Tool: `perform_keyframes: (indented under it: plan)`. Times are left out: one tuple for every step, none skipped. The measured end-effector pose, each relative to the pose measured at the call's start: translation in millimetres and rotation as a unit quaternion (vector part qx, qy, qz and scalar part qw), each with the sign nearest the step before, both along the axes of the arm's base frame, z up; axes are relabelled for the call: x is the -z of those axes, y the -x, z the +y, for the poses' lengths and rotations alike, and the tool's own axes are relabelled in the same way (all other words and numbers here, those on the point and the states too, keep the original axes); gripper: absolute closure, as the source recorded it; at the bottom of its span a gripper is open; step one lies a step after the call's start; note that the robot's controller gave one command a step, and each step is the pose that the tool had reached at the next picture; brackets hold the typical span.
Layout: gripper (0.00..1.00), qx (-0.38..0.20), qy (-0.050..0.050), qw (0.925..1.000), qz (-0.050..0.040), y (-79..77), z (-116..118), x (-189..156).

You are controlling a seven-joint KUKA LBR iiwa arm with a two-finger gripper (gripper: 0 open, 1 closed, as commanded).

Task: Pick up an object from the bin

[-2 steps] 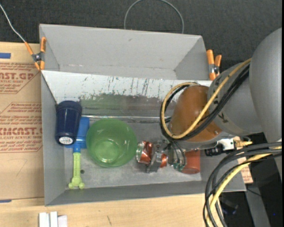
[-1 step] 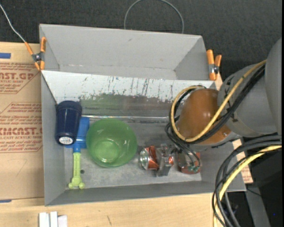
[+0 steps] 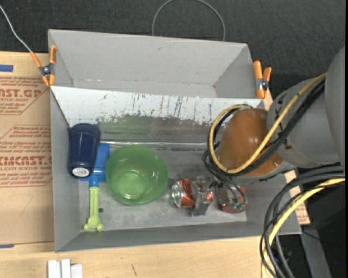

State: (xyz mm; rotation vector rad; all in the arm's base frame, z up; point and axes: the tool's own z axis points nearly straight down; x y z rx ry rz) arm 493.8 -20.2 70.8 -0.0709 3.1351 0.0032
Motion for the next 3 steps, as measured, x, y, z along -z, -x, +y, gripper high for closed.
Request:
perform_keyframes:
  plan:
    - [1.00,-0.027,0.001,0.9996,-0.0028,-7.4,-6,-59]
    - [1.00,0.010,-0.001,0.9999,-0.0032,-6.6,13,-127]
    - [1.00,-0.013,0.000,0.9999,-0.0004,-10.8,8,-211]
